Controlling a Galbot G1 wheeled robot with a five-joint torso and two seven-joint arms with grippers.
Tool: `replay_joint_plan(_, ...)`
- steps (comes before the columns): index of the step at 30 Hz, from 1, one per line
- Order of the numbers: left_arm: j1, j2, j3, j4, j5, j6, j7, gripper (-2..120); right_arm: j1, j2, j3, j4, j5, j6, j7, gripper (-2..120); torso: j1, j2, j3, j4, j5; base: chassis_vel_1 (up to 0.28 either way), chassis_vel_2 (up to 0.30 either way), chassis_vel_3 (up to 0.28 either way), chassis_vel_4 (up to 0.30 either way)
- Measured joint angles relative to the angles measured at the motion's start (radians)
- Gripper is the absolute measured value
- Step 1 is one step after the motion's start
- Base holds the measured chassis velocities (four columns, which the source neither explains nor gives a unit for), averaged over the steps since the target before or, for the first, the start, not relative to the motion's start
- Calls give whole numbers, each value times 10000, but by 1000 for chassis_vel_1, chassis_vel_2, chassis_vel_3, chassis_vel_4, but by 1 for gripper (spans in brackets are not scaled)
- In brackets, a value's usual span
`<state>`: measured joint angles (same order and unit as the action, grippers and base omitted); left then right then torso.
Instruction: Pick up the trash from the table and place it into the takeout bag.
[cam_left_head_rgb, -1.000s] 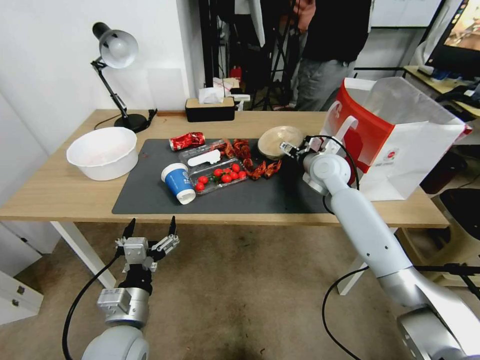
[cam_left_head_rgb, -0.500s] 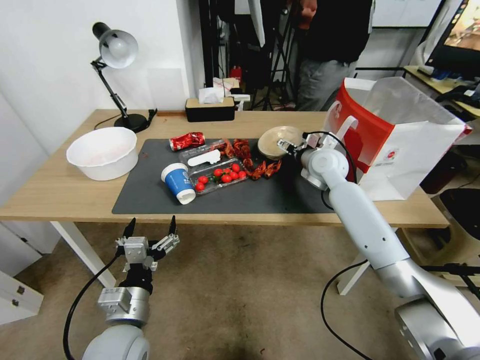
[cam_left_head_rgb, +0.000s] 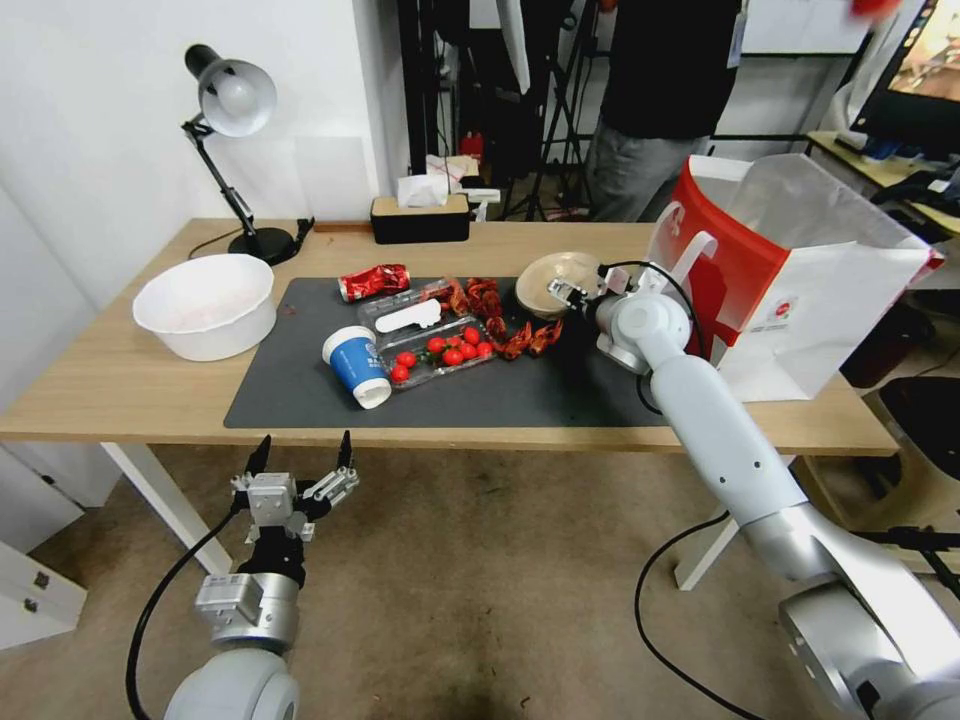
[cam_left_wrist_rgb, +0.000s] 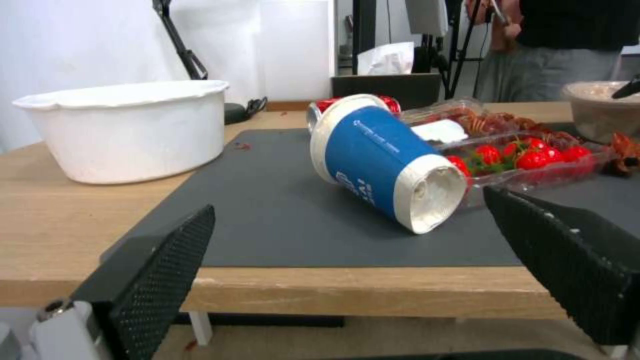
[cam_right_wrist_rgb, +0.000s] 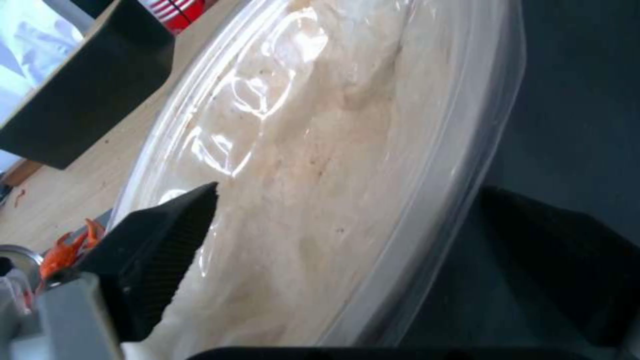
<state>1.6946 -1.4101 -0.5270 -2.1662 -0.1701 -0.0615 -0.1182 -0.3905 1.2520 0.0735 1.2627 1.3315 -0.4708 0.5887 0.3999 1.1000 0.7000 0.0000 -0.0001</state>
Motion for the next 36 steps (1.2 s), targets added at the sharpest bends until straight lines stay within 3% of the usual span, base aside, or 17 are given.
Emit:
replay_joint_plan(8,4,2,11,-19,-1,0,0,100,-42,43,4,-95,5,-2,0,71,0,0,-1,-1,-1,0,0,0,0)
replay_joint_plan(12,25,7,22,-33,-1,0,-1,100,-75,-1,23,-83,31,-2,14,49,0,0,-1,2,2,0,0,0,0)
replay_joint_plan(16,39,6,34,-39,4,0,-1,100,-76,-39,43,-60,50,0,26,36,0,0,-1,2,1,0,0,0,0)
replay_joint_plan(22,44,3,44,-39,8,0,-1,100,-84,-57,51,-43,53,5,33,30,0,1,-2,0,0,0,0,0,0)
replay_joint_plan(23,47,2,49,-39,10,0,0,100,-93,-64,56,-31,54,12,35,13,0,1,-2,0,1,0,0,0,0)
replay_joint_plan(25,47,1,54,-40,14,-1,-1,100,-101,-68,62,-23,54,19,38,6,-1,0,-2,1,1,0,0,0,0)
replay_joint_plan(29,49,1,57,-41,17,-1,-1,100,-113,-73,67,-16,54,21,39,0,-1,1,-1,0,1,0,0,0,0)
replay_joint_plan(36,56,-4,61,-70,26,-3,-1,100,-162,-102,85,19,54,35,44,0,0,0,-1,0,2,0,0,0,0)
